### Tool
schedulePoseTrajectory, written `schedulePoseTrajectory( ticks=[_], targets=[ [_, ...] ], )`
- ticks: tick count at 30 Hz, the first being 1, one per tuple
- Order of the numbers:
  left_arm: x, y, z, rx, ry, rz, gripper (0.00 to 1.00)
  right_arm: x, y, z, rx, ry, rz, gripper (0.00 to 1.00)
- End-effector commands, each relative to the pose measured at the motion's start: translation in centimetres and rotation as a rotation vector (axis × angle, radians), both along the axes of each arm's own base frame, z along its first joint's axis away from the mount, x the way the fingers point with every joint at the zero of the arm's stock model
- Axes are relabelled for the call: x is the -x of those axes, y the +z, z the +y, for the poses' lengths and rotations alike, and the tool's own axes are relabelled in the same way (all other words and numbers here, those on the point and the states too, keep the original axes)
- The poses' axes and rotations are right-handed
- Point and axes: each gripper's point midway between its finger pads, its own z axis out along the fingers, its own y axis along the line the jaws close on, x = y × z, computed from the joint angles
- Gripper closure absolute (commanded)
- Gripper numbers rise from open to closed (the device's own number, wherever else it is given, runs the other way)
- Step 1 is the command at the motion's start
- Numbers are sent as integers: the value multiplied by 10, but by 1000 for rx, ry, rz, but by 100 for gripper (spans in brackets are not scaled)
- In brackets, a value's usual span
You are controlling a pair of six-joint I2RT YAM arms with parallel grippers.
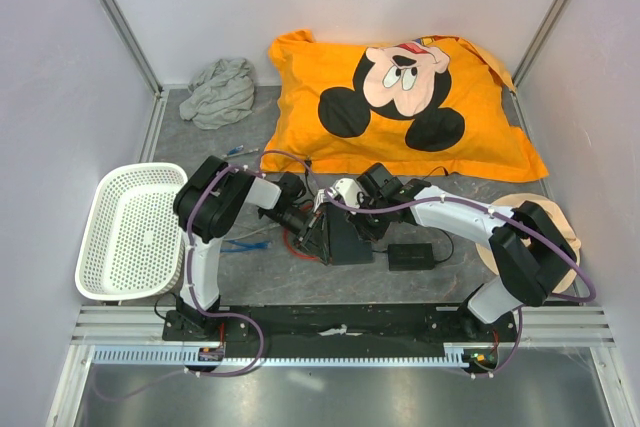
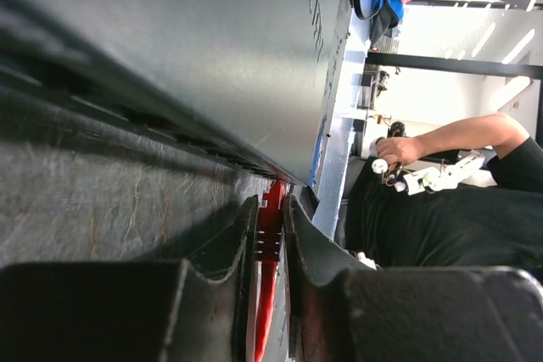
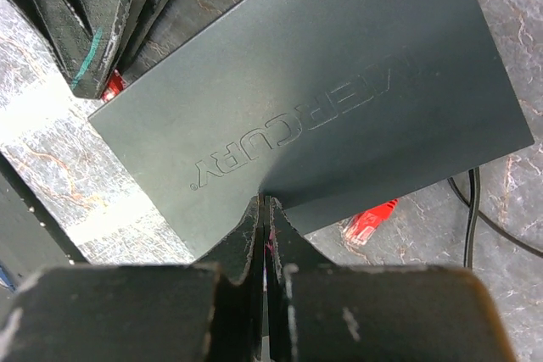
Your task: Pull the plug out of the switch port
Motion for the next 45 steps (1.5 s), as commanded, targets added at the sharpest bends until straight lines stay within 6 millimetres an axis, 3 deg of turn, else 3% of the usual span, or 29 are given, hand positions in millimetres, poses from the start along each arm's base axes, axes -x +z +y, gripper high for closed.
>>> schedulePoseTrajectory(
  ticks=[1, 4, 11, 19, 23, 29, 32, 36, 42, 45],
  targets=[
    [3, 7, 12, -62, 30, 45, 98, 1, -27, -27, 133, 16, -13, 100],
    [6, 6, 22, -78, 63, 83, 98, 1, -29, -28, 142, 19, -11, 100],
    [-17, 19, 36, -65, 147, 44, 98, 2, -32, -27, 150, 20, 5, 100],
    [-23, 56, 44, -40, 105, -24, 98, -6, -30, -24, 159, 29, -11, 100],
    [-36, 77, 72, -57, 170, -43, 98, -11, -30, -22, 164, 45, -23, 100],
    [-62, 92, 109, -68, 270, -126, 98, -22, -25, -15, 163, 52, -44, 100],
    [-74, 82, 131, -161, 303, -124, 98, -25, -23, -11, 154, 49, -44, 100],
    [-73, 71, 160, -228, 310, -114, 98, -26, -24, -11, 155, 53, -47, 100],
    [-71, 32, 201, -393, 299, -117, 98, -29, -23, -10, 156, 40, -57, 100],
    [-76, 12, 218, -502, 278, -183, 92, -32, -21, -9, 156, 37, -65, 100]
  ],
)
